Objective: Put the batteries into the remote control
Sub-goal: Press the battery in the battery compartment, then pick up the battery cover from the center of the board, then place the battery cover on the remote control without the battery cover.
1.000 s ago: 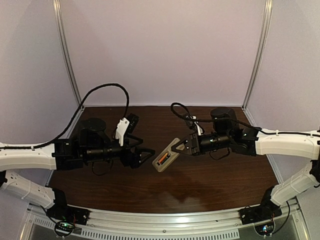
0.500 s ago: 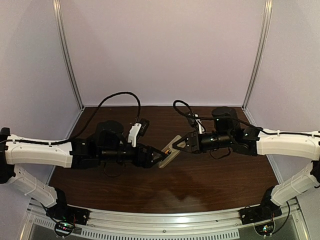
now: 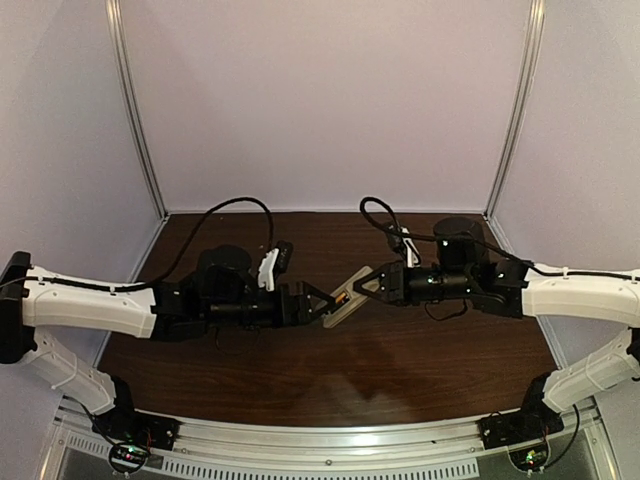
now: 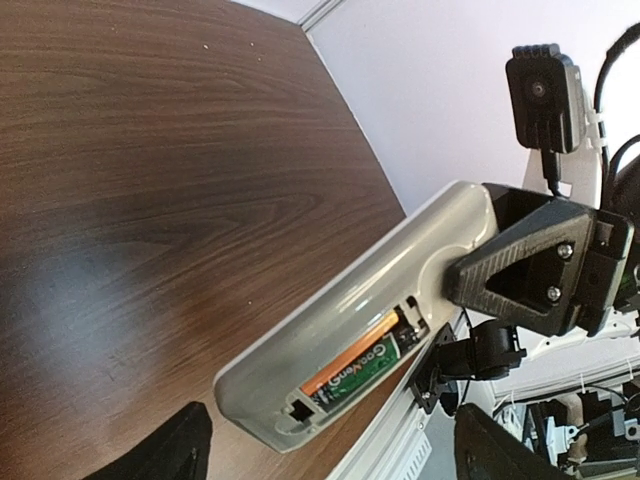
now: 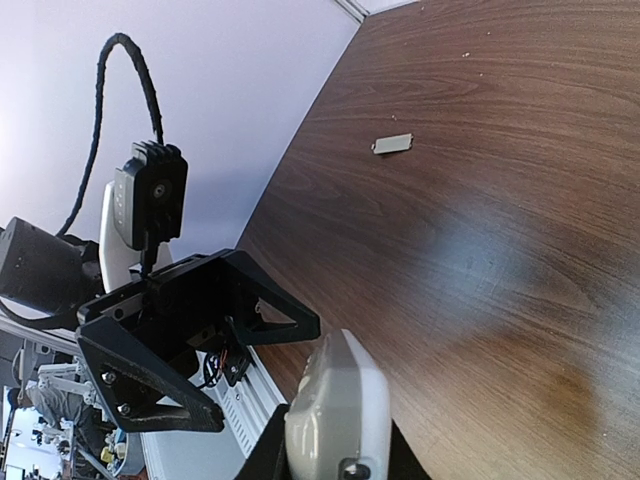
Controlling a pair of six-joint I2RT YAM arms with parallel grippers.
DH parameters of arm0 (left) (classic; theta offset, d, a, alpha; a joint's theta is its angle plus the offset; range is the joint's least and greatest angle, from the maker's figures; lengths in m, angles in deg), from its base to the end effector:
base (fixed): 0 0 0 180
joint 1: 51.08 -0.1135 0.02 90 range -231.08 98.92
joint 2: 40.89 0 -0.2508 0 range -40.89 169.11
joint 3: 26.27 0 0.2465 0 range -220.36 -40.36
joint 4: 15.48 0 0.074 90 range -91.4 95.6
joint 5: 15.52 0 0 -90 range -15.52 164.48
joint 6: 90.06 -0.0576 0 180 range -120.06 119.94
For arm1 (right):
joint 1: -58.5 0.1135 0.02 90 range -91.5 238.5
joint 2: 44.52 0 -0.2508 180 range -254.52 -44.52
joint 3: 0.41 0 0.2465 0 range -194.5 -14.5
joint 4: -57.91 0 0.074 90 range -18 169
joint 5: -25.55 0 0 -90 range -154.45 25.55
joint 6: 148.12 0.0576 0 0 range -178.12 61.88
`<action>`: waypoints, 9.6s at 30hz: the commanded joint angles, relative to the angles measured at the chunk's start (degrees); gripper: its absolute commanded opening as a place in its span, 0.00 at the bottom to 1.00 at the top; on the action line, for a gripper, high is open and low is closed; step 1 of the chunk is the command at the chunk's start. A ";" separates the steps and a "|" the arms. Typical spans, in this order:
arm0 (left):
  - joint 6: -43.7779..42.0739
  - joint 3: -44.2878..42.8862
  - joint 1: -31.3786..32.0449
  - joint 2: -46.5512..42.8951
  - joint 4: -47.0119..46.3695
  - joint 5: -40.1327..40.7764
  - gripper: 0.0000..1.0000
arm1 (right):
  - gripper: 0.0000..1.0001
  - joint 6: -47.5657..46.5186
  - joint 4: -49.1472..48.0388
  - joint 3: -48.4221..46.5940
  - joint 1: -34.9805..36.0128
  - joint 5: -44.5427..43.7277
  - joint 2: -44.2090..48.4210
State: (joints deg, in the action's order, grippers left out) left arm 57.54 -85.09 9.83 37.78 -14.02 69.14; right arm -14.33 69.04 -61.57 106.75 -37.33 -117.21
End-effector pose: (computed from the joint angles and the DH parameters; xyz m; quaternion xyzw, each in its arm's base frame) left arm 0.1533 -0.2866 0.2280 0.0501 0.8237 -0.5040 0.2550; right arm 0.1818 0.2432 0.2554 -0.1614 0.8034 0.5233 0.2338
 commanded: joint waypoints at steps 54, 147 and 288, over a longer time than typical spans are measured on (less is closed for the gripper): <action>13.45 -0.20 -0.84 8.76 -15.29 -0.45 0.90 | 0.00 3.59 -7.78 2.63 1.49 -3.45 1.58; -71.92 -41.90 -36.82 36.85 61.31 9.46 0.74 | 0.00 -1.60 -1.92 7.56 -13.79 11.82 4.48; -66.13 -48.78 1.79 24.59 64.36 1.28 0.20 | 0.00 27.40 -40.72 22.11 0.68 -1.42 -2.39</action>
State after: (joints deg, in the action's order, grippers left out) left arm -9.25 -132.21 11.62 61.36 49.78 71.06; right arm 12.84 31.49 -39.62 106.75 -37.83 -119.44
